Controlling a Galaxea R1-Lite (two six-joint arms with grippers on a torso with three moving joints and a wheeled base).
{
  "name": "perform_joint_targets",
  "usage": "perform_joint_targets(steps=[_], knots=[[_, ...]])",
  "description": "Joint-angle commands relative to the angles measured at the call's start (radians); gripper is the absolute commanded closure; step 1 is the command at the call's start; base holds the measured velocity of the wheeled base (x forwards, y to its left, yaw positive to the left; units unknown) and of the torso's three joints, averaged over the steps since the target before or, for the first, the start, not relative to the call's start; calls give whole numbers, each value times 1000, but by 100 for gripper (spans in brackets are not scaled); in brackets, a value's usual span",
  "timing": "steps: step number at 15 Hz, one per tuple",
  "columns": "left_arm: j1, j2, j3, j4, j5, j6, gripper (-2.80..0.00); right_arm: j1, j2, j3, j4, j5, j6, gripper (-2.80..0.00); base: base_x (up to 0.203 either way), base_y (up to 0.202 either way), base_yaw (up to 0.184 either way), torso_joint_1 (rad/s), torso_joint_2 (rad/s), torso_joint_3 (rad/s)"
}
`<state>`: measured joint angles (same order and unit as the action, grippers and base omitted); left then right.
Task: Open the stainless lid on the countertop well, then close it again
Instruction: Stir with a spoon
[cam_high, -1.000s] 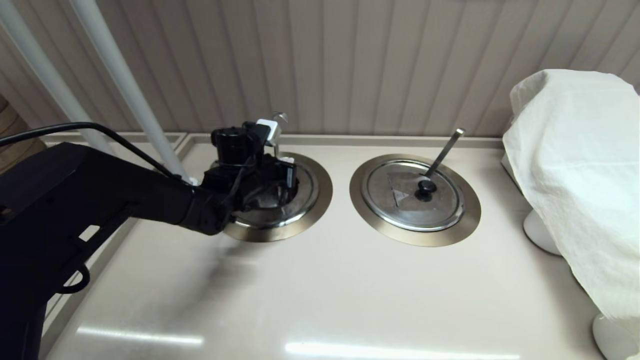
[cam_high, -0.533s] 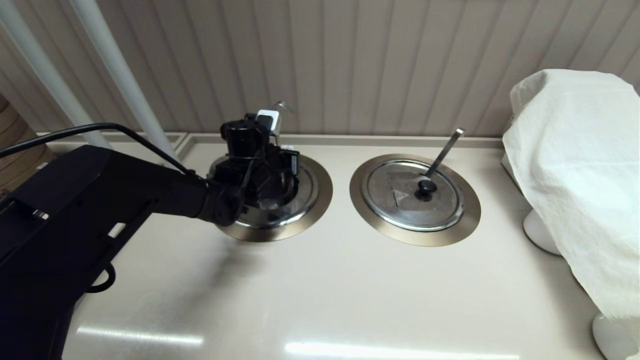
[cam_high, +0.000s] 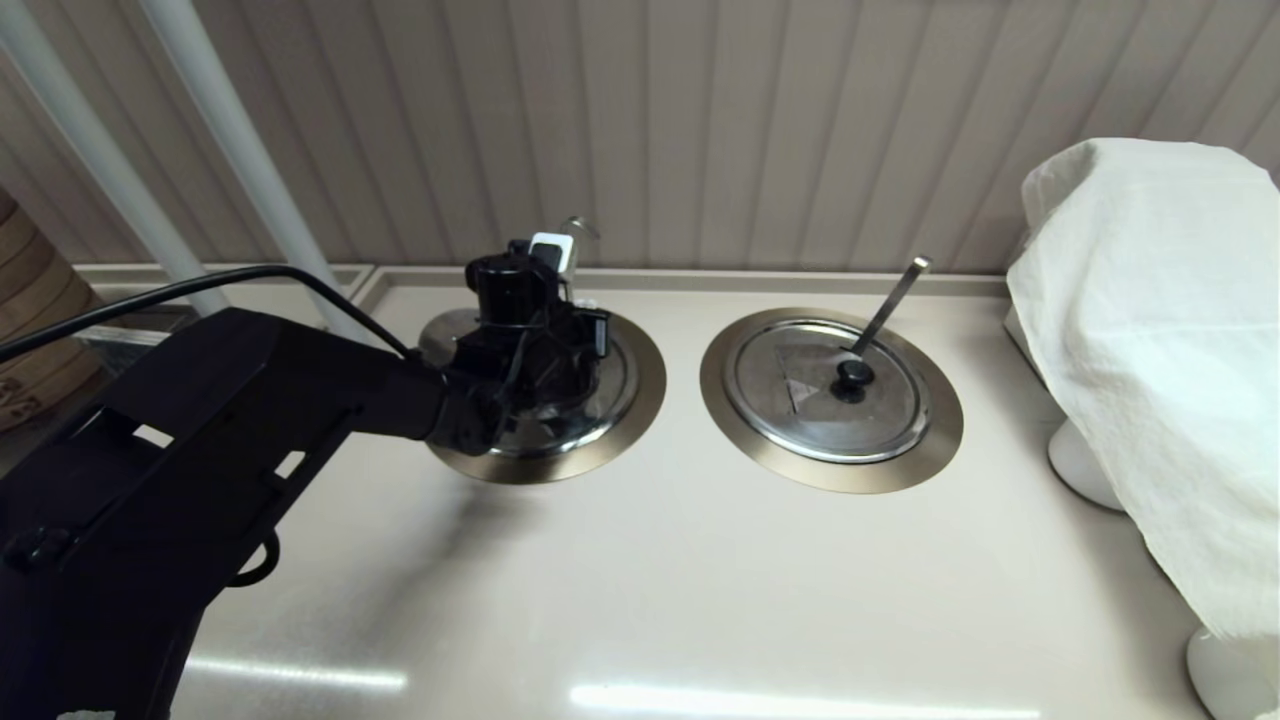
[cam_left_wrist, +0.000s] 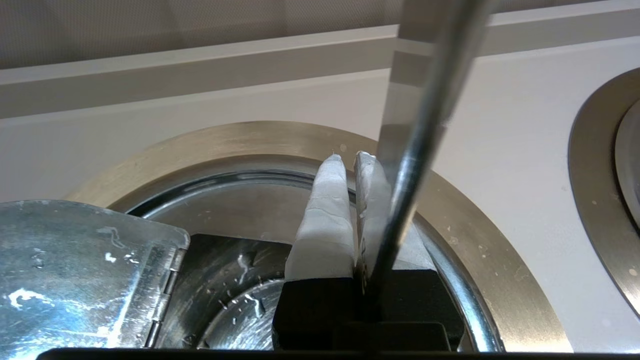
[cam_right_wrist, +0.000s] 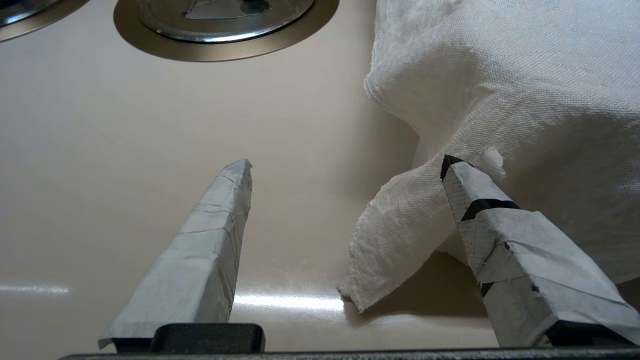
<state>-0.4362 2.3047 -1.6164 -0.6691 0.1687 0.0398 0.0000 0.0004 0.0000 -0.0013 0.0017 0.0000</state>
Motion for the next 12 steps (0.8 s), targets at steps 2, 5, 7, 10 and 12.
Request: perform_joint_targets(steps=[2, 5, 7, 10, 12], knots=[[1, 19, -7, -7, 3, 2, 0, 0, 0, 0, 0, 0, 0, -280, 0, 0, 0, 0, 0, 0], [1, 22, -22, -6, 15, 2, 0, 0, 0, 0, 0, 0, 0, -280, 0, 0, 0, 0, 0, 0], [1, 21, -22, -6, 15, 2, 0, 0, 0, 0, 0, 0, 0, -280, 0, 0, 0, 0, 0, 0], [1, 21, -23, -6, 15, 2, 0, 0, 0, 0, 0, 0, 0, -280, 0, 0, 0, 0, 0, 0], [1, 21, -23, -7, 18, 2, 0, 0, 0, 0, 0, 0, 0, -280, 0, 0, 0, 0, 0, 0]])
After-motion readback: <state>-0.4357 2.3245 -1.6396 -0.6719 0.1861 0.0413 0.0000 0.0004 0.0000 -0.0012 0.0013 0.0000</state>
